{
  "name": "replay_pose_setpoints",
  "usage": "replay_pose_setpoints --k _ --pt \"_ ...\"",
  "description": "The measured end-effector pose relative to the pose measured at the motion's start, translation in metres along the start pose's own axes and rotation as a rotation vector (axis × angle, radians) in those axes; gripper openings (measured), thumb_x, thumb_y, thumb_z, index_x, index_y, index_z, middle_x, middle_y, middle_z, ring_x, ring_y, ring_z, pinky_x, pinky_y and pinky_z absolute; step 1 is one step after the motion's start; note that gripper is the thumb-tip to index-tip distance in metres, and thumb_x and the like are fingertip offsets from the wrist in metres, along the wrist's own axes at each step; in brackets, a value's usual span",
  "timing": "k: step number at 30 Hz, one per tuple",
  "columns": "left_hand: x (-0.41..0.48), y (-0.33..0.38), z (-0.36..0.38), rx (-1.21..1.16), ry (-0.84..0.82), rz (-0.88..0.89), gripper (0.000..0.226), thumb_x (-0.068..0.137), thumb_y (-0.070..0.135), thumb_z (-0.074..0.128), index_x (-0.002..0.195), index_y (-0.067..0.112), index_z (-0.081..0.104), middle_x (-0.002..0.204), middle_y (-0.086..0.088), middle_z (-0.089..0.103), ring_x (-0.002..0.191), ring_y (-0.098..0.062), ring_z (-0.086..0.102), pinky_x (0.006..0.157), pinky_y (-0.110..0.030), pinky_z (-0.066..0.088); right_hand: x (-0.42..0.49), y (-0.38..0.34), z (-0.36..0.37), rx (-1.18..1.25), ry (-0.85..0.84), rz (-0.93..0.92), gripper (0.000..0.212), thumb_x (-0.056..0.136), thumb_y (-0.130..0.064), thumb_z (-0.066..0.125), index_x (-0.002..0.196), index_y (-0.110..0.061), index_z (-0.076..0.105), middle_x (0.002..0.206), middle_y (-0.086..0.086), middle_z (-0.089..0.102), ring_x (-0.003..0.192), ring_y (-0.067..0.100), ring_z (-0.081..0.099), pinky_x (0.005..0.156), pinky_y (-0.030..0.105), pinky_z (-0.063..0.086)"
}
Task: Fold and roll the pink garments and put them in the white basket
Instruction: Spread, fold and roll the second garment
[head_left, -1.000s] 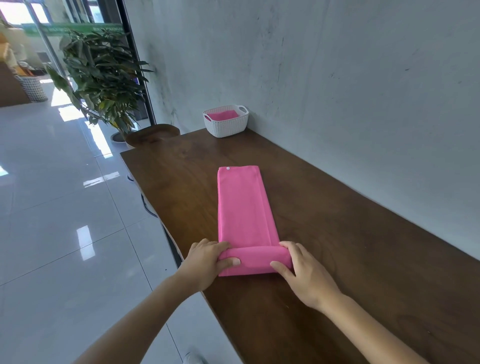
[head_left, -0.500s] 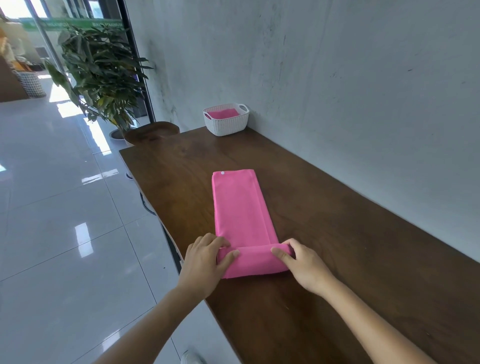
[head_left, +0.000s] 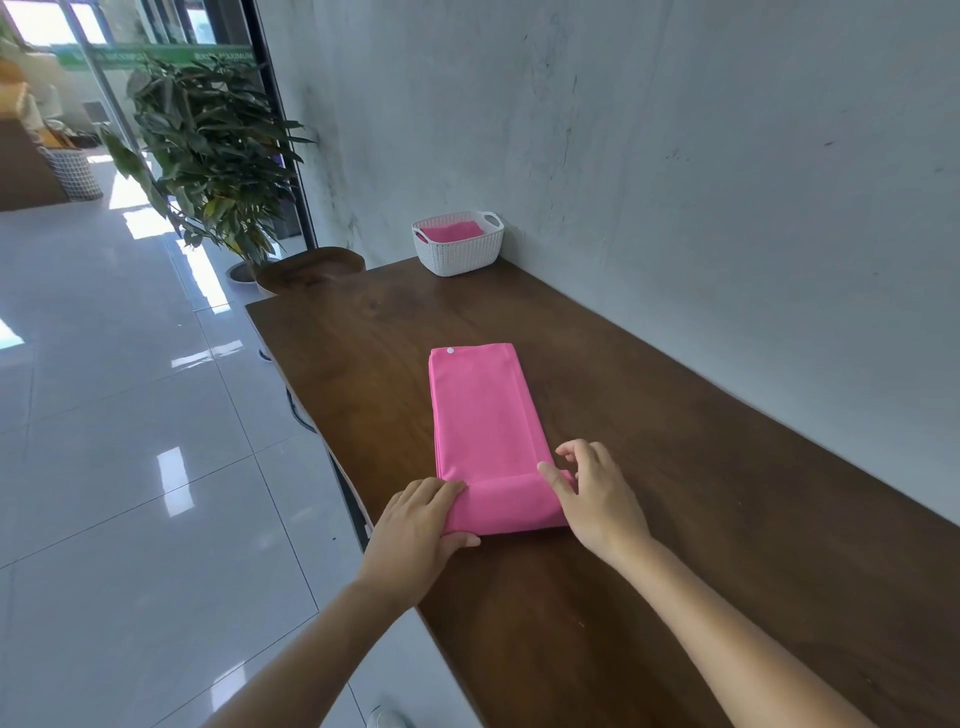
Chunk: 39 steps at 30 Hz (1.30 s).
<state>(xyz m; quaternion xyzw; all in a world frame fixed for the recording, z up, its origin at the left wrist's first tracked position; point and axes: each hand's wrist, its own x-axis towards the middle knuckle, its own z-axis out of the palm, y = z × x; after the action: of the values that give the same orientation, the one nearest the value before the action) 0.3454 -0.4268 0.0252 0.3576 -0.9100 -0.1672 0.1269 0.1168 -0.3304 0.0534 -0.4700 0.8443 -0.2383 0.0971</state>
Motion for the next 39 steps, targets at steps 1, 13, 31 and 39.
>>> replay_pose_setpoints --k 1,13,31,39 --pt "0.002 0.000 -0.004 -0.011 -0.028 -0.002 0.065 0.095 0.063 0.049 0.149 0.027 0.043 0.143 0.008 0.052 0.132 -0.016 0.046 0.114 -0.034 0.036 -0.003 0.001 0.001 0.007 -0.007 -0.053 0.052 0.096 -0.065 0.039 0.133 -0.029 0.049 0.135 -0.007 0.049 0.111 0.006 0.054 0.066 0.011 0.038" --pt "0.013 0.000 -0.032 -0.328 -0.358 -0.203 0.075 0.080 0.074 0.052 0.140 0.027 0.048 0.120 0.007 0.057 0.108 -0.014 0.058 0.093 -0.028 0.056 -0.052 0.026 0.010 0.164 -0.046 -0.162 0.055 0.097 -0.060 0.043 0.146 -0.037 0.038 0.147 -0.019 0.033 0.126 -0.002 0.042 0.089 0.009 0.045" --pt "0.005 0.006 -0.021 -0.276 0.145 -0.166 0.034 0.092 0.062 0.057 0.112 0.034 0.058 0.117 0.015 0.055 0.098 -0.006 0.056 0.084 -0.026 0.058 -0.026 0.004 0.003 0.290 -0.161 0.101 0.050 0.094 -0.068 0.043 0.117 -0.025 0.056 0.116 -0.007 0.057 0.102 0.008 0.056 0.065 0.012 0.038" --pt "-0.006 0.002 -0.005 -0.039 0.121 0.062 0.062 0.092 0.062 0.059 0.143 0.031 0.045 0.143 0.013 0.046 0.132 -0.010 0.040 0.109 -0.031 0.045 0.004 -0.007 0.002 0.193 -0.172 0.199 0.054 0.096 -0.068 0.043 0.117 -0.020 0.057 0.116 -0.002 0.061 0.096 0.013 0.057 0.059 0.018 0.037"
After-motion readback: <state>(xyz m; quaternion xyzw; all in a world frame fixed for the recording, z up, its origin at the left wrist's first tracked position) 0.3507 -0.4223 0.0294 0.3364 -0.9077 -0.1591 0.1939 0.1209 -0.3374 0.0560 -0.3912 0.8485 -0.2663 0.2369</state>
